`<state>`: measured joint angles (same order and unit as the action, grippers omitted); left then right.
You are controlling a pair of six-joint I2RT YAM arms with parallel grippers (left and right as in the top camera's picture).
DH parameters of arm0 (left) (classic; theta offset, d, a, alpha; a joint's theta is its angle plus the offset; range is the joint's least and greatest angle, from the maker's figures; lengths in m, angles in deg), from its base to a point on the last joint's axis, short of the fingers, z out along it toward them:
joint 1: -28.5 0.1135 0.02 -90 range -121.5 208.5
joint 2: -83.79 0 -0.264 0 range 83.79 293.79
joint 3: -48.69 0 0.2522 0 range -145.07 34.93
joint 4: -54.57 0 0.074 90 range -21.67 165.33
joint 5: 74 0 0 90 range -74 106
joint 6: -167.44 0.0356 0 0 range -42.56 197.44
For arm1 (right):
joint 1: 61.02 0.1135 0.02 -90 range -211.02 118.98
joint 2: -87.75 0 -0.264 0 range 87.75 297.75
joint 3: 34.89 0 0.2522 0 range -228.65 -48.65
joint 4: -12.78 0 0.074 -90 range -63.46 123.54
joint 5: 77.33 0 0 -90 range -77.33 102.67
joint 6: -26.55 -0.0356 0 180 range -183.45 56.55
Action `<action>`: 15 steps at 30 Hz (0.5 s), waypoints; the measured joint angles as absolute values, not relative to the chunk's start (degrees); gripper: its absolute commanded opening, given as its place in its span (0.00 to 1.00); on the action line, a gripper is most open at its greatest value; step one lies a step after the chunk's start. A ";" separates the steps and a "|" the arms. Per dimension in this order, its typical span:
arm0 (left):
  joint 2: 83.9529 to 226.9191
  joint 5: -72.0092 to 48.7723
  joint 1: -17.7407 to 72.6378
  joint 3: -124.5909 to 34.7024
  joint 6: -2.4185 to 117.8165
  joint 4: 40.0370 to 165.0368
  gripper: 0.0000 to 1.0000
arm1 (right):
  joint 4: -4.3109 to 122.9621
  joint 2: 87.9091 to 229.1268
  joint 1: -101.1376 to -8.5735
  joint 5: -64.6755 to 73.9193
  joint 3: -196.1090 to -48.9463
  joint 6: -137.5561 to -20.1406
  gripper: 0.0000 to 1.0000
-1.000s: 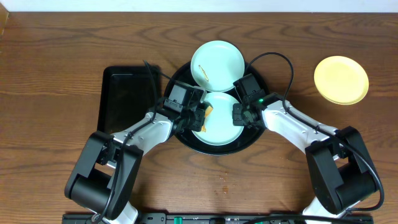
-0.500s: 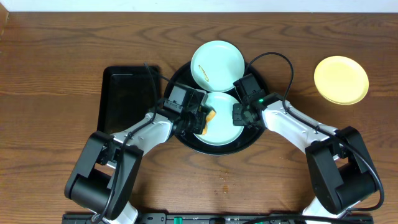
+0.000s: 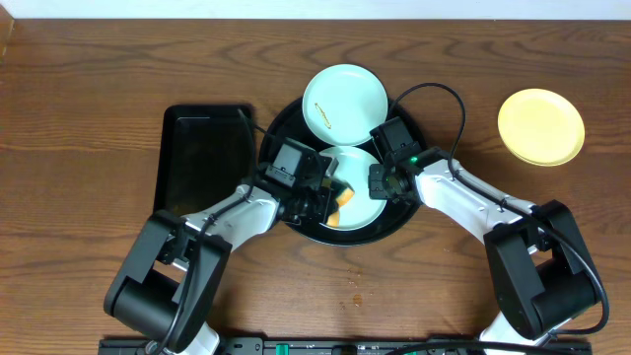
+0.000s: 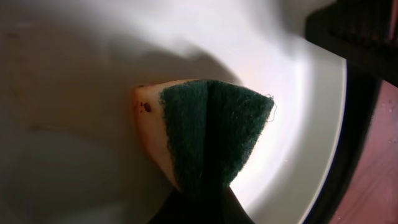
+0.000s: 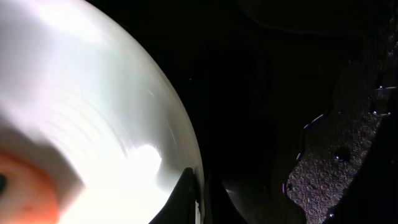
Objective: Clean dirty plates on tray and stack at the side
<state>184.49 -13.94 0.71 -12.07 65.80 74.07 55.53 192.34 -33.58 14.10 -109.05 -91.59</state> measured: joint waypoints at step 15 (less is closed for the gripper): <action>182.42 -22.04 3.64 -10.61 57.56 64.34 0.08 | 55.51 192.34 -33.58 14.08 -109.05 -91.72 0.01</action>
<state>182.42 -22.04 3.64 -10.61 57.56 64.34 55.51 192.34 -33.58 14.08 -109.05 -91.72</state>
